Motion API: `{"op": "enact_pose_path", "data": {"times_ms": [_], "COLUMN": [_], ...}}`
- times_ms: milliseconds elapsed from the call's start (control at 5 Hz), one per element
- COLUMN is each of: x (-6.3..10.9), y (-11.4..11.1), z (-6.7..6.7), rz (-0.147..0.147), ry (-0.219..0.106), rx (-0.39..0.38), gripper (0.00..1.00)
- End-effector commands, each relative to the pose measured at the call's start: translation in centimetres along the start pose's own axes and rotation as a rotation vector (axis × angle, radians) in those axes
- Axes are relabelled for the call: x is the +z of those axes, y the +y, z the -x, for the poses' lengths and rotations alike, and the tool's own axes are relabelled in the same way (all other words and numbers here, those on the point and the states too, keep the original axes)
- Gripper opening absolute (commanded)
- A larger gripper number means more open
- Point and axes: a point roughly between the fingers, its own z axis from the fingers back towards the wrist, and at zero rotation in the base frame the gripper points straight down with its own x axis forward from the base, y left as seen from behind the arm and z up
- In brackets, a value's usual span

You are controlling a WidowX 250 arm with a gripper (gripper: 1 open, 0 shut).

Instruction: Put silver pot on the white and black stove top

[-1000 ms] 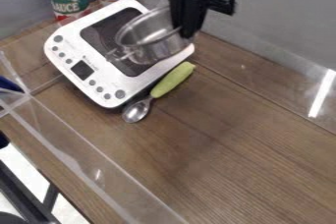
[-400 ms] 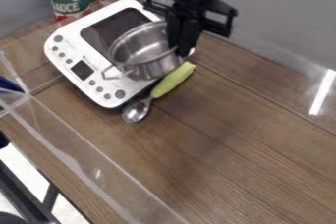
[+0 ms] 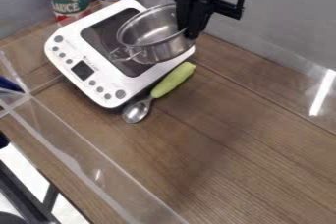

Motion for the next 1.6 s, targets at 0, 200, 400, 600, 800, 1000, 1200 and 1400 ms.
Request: {"op": "enact_pose_path", "data": {"times_ms": [0, 200, 400, 600, 800, 1000, 1200, 1400], "x": [0.3, -1.1, -0.8, -0.3, 0.2, 0.5, -0.4, -1.4], "y": [0.5, 1.7, 2.2, 1.0, -0.1, 0.2, 0.9, 1.2], "z": [-2.6, -4.2, -4.4, -4.3, -3.7, -3.4, -3.4, -3.3], "rz": [-0.014, -0.025, -0.02, -0.004, -0.003, -0.009, -0.014, -0.015], "ry": [-0.067, -0.059, -0.07, -0.083, -0.084, -0.09, -0.096, -0.095], "rx": [0.024, 0.06, -0.01, -0.087, -0.058, -0.022, 0.01, 0.035], "gripper": [0.0, 0.0, 0.0, 0.0, 0.0, 0.0, 0.0, 0.0]}}
